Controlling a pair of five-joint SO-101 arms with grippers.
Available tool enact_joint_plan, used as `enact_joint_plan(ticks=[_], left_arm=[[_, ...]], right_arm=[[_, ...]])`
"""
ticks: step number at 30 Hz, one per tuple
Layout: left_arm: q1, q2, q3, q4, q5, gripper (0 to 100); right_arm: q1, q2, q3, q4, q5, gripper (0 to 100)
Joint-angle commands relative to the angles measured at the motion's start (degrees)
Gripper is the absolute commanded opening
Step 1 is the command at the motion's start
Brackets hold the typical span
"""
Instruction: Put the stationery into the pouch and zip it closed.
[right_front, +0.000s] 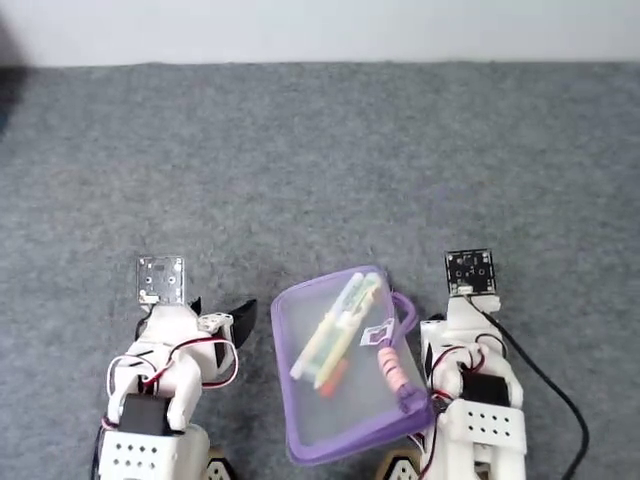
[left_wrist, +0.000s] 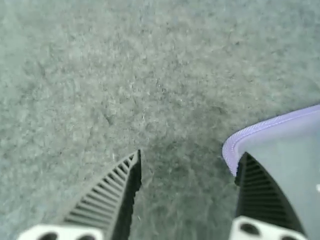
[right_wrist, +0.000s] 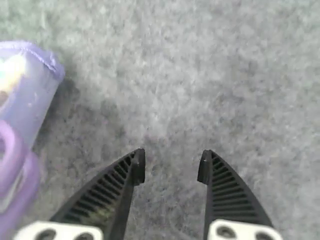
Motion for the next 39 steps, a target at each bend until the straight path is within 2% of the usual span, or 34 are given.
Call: enact_joint_plan(ticks=[1,7,12,18,20,25,27,35,37,39], left_arm=[[-0.4,-0.6,1.7,-4.4,0.3,30],[-0.4,-0.6,3.8,-6.8,0.2,30],[-0.4,-0.6,3.8,-3.4,0.1,30],[-0.4,-0.6,3.8,-3.1,0.5,30],[-0.4,-0.6,3.8,-3.0,0.5,30],[-0.7,-0.6,3.8,-2.9,0.6,30],[-2.5,-0.6,3.8,-3.0,0.6,30],[-4.7,-0.6,3.7,-2.5,0.6,28],[-5.0,-0.6,3.0,-0.6,0.7,23],[-4.9,-0.6,2.3,2.3,0.6,15]], right_arm=[[0.0,-1.4,1.5,-2.9,-0.6,17.3],[0.0,-1.4,2.6,-3.8,-0.6,17.3],[0.1,-1.4,2.5,-3.6,-0.6,17.3],[0.3,-1.4,2.5,-3.5,-1.3,17.3],[0.8,-1.5,2.5,-3.5,-5.0,17.3],[6.3,-1.5,2.5,-3.5,-20.0,17.3],[6.5,-1.5,2.5,-3.4,-23.3,17.2],[0.5,-1.5,2.5,-3.3,-16.3,16.6],[-1.5,-1.5,2.5,-3.2,-16.3,11.4],[-2.2,-1.5,2.5,-3.2,-16.3,2.1]])
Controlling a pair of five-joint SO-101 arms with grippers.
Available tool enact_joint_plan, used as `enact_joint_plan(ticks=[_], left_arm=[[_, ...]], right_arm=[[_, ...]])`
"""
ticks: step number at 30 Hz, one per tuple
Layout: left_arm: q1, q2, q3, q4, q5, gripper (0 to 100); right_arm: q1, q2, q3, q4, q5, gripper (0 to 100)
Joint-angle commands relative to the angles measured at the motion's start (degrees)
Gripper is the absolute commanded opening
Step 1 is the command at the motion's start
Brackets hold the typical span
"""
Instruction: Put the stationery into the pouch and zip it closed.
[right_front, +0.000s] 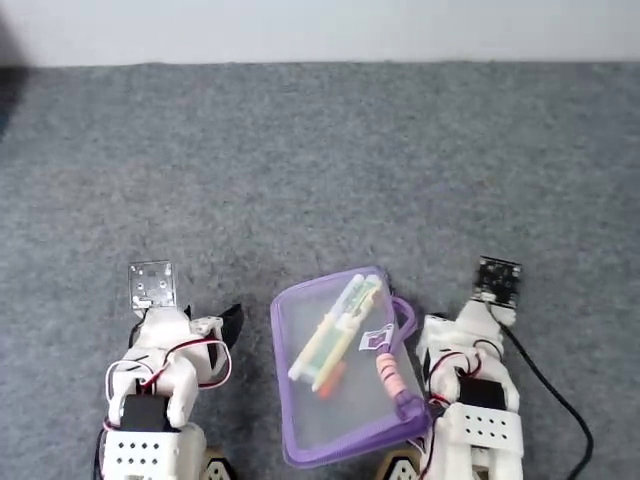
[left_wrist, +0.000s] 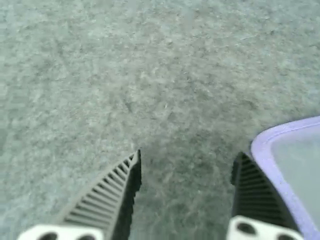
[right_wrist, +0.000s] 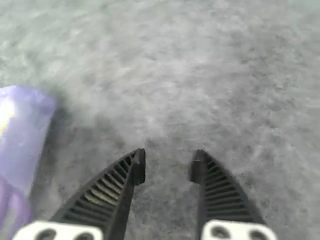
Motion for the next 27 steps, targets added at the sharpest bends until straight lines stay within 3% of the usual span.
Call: enact_joint_plan(ticks=[1,4,7,27], left_arm=[[-0.1,-0.6,-2.2,3.9,0.4,11],[-0.3,-0.6,-2.2,4.4,0.4,1],[-0.3,-0.6,-2.2,4.4,0.4,2],[-0.3,-0.6,-2.2,4.4,0.4,2]], right_arm=[[-1.2,-0.7,-0.4,-0.4,0.9,0.0],[-1.2,-0.7,-0.4,-0.4,0.8,4.1],[-1.3,-0.7,-0.4,-0.4,1.1,0.5],[-1.3,-0.7,-0.2,-0.8,0.9,0.9]])
